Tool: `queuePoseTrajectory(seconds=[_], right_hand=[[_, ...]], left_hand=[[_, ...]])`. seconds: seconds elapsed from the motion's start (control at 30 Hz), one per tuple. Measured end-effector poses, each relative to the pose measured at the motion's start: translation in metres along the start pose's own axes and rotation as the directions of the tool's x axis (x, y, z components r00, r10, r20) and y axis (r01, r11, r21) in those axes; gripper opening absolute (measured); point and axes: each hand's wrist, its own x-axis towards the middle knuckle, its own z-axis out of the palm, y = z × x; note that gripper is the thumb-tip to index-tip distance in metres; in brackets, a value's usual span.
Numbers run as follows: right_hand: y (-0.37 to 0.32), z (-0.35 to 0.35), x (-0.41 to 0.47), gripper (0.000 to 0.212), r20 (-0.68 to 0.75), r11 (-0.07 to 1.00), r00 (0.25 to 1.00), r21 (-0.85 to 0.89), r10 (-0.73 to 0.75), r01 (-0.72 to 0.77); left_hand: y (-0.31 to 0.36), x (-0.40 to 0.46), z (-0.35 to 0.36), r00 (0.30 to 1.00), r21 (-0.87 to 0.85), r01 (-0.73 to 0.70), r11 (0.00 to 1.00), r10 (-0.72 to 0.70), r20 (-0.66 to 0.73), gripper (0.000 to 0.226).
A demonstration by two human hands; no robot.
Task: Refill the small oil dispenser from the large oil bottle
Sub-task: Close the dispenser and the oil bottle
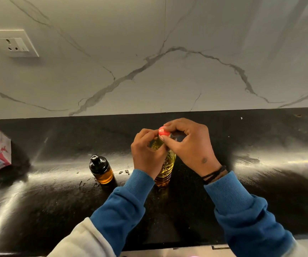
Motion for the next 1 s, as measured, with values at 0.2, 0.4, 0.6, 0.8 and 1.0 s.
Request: queuePoseTrajectory(seconds=[0.2, 0.4, 0.6, 0.8, 1.0], right_hand=[[0.001, -0.001, 0.003, 0.019, 0.012, 1.000, 1.000, 0.002, 0.026, -0.026], [-0.002, 0.003, 0.006, 0.016, 0.019, 0.993, 0.998, -0.104, 0.054, -0.051], [-0.001, 0.006, 0.005, 0.013, 0.032, 0.999, 0.998, -0.021, 0.051, -0.050], [-0.001, 0.008, 0.007, 0.012, 0.003, 0.995, 0.995, -0.005, 0.101, -0.101], [-0.002, 0.020, 0.003, 0.021, -0.098, 0.988, 0.984, -0.006, 0.150, -0.151]], left_hand=[[-0.001, 0.000, 0.002, 0.999, 0.017, 0.035, 0.999, -0.035, -0.009, 0.025], [0.004, -0.002, 0.002, 0.999, 0.081, -0.014, 0.997, 0.016, -0.035, 0.033], [0.000, -0.001, 0.000, 1.000, 0.084, -0.001, 0.996, 0.003, -0.024, 0.023], [0.004, -0.003, 0.000, 0.999, 0.093, -0.028, 0.995, 0.032, -0.036, 0.033], [-0.002, -0.001, 0.000, 1.000, 0.096, 0.019, 0.995, -0.017, -0.025, 0.017]])
